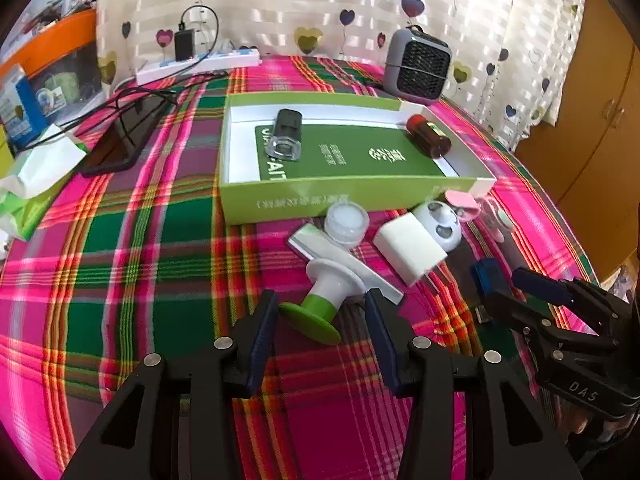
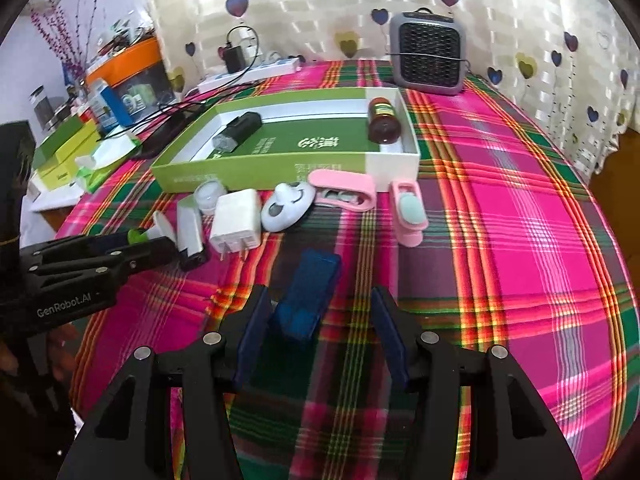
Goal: Organize rigid objects
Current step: 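Close the right tool on the blue USB stick while the left tool approaches the suction-cup gadget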
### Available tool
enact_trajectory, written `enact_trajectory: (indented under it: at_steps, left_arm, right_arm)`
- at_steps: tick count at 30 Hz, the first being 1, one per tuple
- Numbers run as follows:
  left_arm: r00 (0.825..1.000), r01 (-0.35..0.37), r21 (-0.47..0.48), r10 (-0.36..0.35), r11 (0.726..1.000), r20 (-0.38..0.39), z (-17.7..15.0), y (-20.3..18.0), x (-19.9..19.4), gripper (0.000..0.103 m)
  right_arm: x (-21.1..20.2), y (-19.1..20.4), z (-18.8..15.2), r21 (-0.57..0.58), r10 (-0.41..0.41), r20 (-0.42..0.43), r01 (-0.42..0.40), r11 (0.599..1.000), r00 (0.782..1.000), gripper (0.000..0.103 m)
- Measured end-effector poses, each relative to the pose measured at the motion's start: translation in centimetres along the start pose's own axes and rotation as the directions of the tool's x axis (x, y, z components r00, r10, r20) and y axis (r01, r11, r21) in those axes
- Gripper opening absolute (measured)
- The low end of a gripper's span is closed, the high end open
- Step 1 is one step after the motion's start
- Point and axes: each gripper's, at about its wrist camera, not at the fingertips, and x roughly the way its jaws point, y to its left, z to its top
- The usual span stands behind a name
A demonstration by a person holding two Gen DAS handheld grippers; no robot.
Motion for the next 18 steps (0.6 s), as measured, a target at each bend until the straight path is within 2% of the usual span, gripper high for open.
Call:
enact_trajectory:
  at_steps: [4, 14, 18]
  left_arm:
    - [1.0, -0.008, 0.016, 0.008, 1.0, -0.009, 0.2, -0.2, 0.4, 0.044]
    - [1.0, -0.017, 0.032, 0.017, 0.999, -0.001, 0.9, -0.3, 0.8, 0.044]
    - [1.0, -0.005, 0.012, 0.005, 1.0, 0.0, 0.7, 0.0, 0.8, 0.044]
  right_arm:
    - [0.6, -0.2, 0.6, 0.03, 0.014, -0.009, -0.014, 0.999, 1.0, 0.053]
    - [1.2, 0.1, 1.0, 0.011, -0.048, -0.01, 0.048, 0.999, 0.999, 0.053]
    - [1.1, 0.1, 0.9, 0.002, -0.052, -0.006, 0.052, 0.999, 0.999, 0.043]
